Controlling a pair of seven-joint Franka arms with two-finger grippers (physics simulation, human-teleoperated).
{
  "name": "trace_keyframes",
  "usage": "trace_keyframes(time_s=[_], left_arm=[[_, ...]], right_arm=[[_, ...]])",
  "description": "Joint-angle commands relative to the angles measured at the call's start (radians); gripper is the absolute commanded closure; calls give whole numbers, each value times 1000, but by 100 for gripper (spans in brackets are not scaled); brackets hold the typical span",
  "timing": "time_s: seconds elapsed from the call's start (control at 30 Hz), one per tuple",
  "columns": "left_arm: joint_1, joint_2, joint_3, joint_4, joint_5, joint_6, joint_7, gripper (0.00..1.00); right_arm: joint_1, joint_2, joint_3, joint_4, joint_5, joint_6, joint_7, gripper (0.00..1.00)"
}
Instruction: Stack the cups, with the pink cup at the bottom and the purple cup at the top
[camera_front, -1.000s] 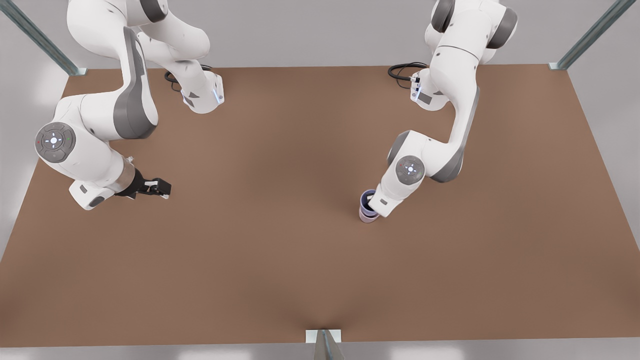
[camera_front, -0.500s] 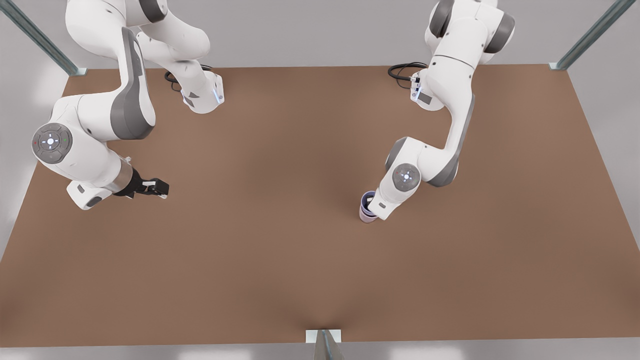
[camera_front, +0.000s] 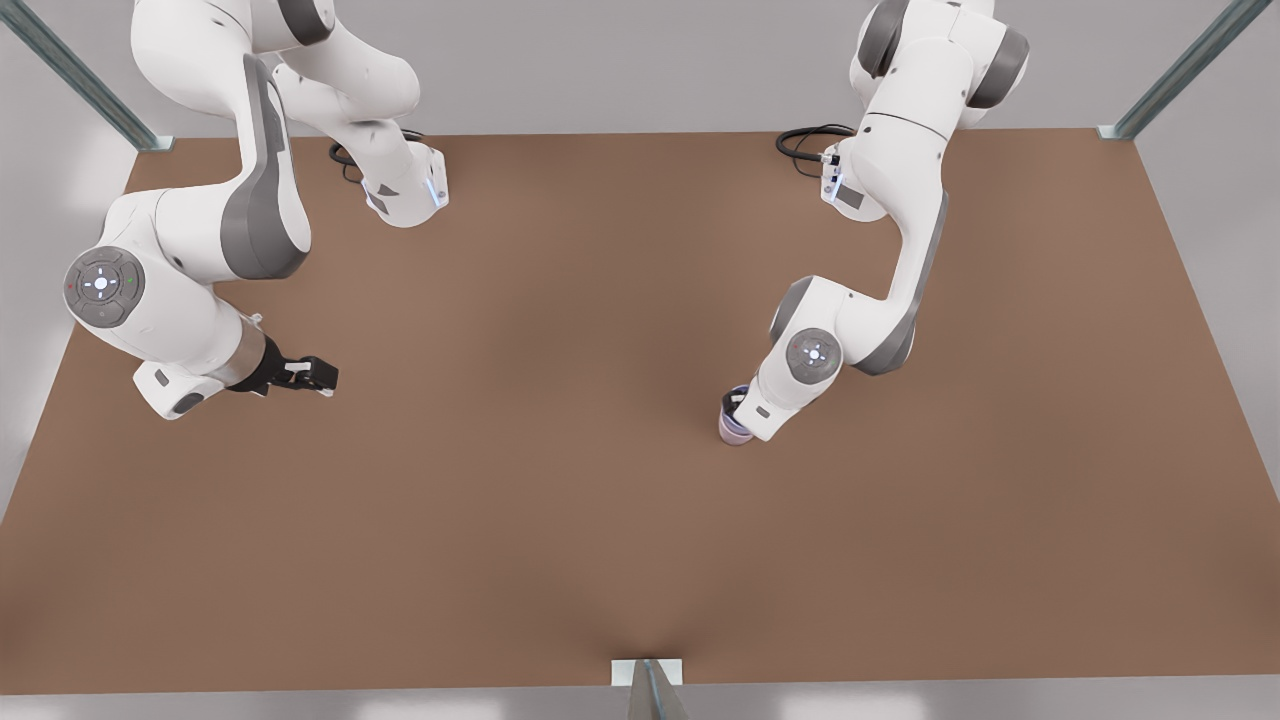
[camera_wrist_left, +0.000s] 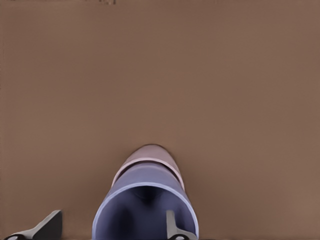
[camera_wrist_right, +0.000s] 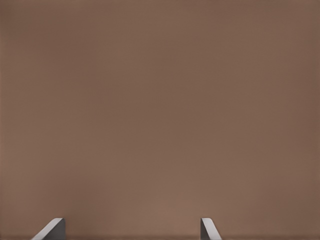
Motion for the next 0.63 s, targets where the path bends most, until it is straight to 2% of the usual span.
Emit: trace_keyframes(time_s=[0.0, 0.13, 0.2, 0.27, 0.3, 0.33, 0.4, 0.5, 0.6], left_arm=[[0, -2, 0, 1, 15, -10, -28, 0], [2, -44, 0, 3, 15, -39, -29, 0], [5, -94, 1, 4, 17, -120, -28, 0], [25, -201, 32, 37, 20, -307, 67, 1], [28, -229, 81, 96, 21, -425, 210, 0], [49, -252, 103, 138, 96, -513, 356, 1], [130, -315, 104, 159, 119, -574, 488, 0], [158, -320, 106, 159, 113, -563, 480, 0], [161, -269, 115, 230, 113, -614, 486, 0]], right_arm=[[0, 0, 0, 0, 2, -1, -1, 0], [0, 0, 0, 0, 0, -1, -1, 0], [0, 0, 0, 2, 0, -1, -1, 0], [0, 2, 0, 0, 0, -1, -1, 0], [0, 2, 0, 0, 0, -1, -1, 0], [0, 2, 0, 2, 0, -1, -1, 0], [0, 2, 0, 2, 0, -1, -1, 0], [-1, 2, 0, 2, 0, -1, -1, 0], [-1, 2, -1, 2, 0, -1, -1, 0]])
